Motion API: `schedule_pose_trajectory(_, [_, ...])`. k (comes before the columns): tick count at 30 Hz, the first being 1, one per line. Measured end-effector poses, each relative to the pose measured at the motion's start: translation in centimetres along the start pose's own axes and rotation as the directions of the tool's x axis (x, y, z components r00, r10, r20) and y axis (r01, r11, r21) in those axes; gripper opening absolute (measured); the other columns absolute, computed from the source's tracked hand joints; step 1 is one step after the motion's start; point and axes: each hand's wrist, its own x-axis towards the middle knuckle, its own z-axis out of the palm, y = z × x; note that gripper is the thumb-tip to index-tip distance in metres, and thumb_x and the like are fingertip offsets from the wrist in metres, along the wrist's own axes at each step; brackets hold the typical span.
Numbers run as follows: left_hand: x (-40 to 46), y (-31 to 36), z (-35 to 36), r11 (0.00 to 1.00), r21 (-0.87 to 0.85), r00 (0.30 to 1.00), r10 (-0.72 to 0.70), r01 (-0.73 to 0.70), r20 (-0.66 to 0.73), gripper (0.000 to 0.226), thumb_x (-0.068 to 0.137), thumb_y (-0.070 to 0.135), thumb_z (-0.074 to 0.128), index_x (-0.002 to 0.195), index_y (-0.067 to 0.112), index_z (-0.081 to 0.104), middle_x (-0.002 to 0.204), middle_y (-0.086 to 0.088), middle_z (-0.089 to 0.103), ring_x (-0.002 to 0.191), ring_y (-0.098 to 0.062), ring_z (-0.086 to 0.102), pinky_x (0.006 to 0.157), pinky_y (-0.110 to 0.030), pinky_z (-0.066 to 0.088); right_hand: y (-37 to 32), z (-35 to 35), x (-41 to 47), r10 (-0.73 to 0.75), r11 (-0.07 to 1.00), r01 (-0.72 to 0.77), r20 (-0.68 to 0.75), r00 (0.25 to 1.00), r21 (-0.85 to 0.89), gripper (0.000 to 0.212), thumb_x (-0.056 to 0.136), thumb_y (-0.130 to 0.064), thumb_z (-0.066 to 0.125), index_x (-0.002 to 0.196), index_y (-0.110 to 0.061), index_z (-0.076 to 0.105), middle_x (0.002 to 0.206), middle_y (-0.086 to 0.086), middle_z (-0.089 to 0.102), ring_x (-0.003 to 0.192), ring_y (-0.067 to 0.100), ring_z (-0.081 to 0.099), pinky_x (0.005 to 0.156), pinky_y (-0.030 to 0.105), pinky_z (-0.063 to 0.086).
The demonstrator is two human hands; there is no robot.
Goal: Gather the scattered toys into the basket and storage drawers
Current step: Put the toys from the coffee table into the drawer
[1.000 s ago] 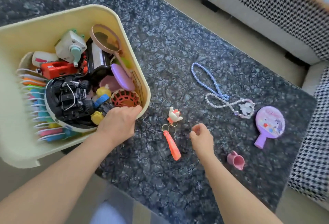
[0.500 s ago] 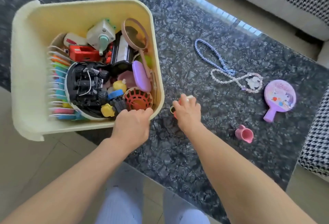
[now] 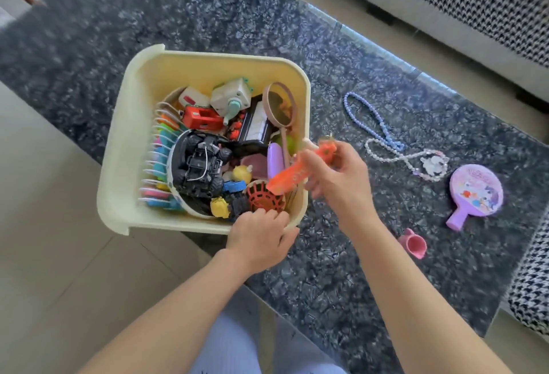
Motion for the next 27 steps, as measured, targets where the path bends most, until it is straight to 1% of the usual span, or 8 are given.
schedule_pose_trajectory(3, [0.1,0.2,-0.9,1.000,0.002,0.998,-0.002,0.001,0.057,0.040,0.090,0.046,0.029,0.076,0.016,0.052,0.068,0.002,0.058,0.062,-0.020,0.059,0.048,-0.026,0.031,-2.1,3.0,1.0,-0.008,0.995,0.024,0.148,0.989,-0.102,0.074,0.078,-0.045,0.069,0.139,-0.017,0.037,0.136,0.003,0.051,0.108,0.020,0.062,0.088,0.043,0.053])
schedule_pose_trajectory(5, [0.3,0.2,-1.0,0.999,-0.009,0.990,-0.045,0.047,0.134,0.037,0.095,0.047,0.028,0.092,0.016,0.049,0.089,0.001,0.059,0.084,-0.021,0.057,0.060,-0.031,0.032,-1.9,3.0,1.3,-0.040,0.975,0.074,0.160,0.986,-0.212,0.069,0.084,-0.040,0.063,0.143,-0.017,0.033,0.143,-0.002,0.044,0.117,0.019,0.056,0.100,0.041,0.046])
schedule_pose_trajectory(10, [1.0,0.8,-1.1,0.990,-0.001,0.963,-0.136,0.140,0.234,0.034,0.095,0.046,0.029,0.101,0.019,0.048,0.106,0.002,0.060,0.101,-0.022,0.055,0.070,-0.035,0.040,2.8,-3.1,-0.3,-0.033,0.918,0.019,-0.028,0.999,-0.397,0.041,0.091,-0.025,0.056,0.131,-0.018,0.049,0.125,-0.009,0.054,0.078,-0.011,0.053,0.069,-0.002,0.039])
schedule_pose_trajectory(12, [1.1,1.0,-1.1,0.987,0.022,0.957,-0.159,0.159,0.241,0.034,0.095,0.046,0.030,0.105,0.021,0.051,0.108,0.003,0.062,0.104,-0.022,0.056,0.073,-0.036,0.044,5.7,-6.6,-1.6,0.016,0.890,-0.089,-0.165,0.986,-0.447,0.038,0.092,-0.020,0.055,0.129,-0.015,0.050,0.125,-0.001,0.054,0.088,0.001,0.055,0.071,0.004,0.039])
schedule_pose_trajectory(15, [1.9,2.1,-1.3,0.988,0.039,0.953,-0.153,0.148,0.262,0.032,0.096,0.040,0.032,0.107,0.020,0.055,0.105,-0.001,0.064,0.100,-0.025,0.059,0.076,-0.037,0.046,10.7,-12.3,-3.1,0.054,0.811,-0.255,-0.365,0.929,-0.527,0.041,0.088,-0.012,0.058,0.128,-0.006,0.050,0.129,0.011,0.048,0.116,0.024,0.051,0.099,0.034,0.041])
schedule_pose_trajectory(17, [3.4,3.1,-1.2,0.992,0.060,0.955,-0.125,0.113,0.269,0.032,0.097,0.035,0.034,0.106,0.014,0.057,0.101,-0.008,0.065,0.095,-0.029,0.061,0.072,-0.036,0.045,13.2,-15.2,-3.6,0.106,0.759,-0.354,-0.432,0.895,-0.546,0.047,0.085,-0.014,0.062,0.130,-0.006,0.048,0.134,0.014,0.043,0.122,0.031,0.046,0.104,0.044,0.038])
schedule_pose_trajectory(21, [5.9,5.9,0.0,0.999,0.002,0.977,-0.033,0.033,0.210,0.028,0.096,0.026,0.040,0.095,0.004,0.057,0.089,-0.015,0.066,0.084,-0.034,0.062,0.059,-0.030,0.033,15.8,-17.7,-3.4,0.191,0.699,-0.409,-0.399,0.897,-0.586,0.056,0.085,-0.025,0.064,0.136,-0.016,0.042,0.144,0.010,0.033,0.131,0.027,0.036,0.106,0.044,0.033])
schedule_pose_trajectory(27, [5.5,8.4,1.4,0.999,-0.043,0.978,0.026,-0.017,0.209,0.012,0.086,0.012,0.052,0.088,0.003,0.060,0.076,-0.017,0.066,0.071,-0.034,0.064,0.053,-0.031,0.038,17.9,-17.9,-1.6,0.307,0.617,-0.404,-0.267,0.914,-0.675,0.056,0.086,-0.019,0.063,0.136,-0.020,0.039,0.142,0.007,0.032,0.121,0.027,0.046,0.096,0.037,0.041])
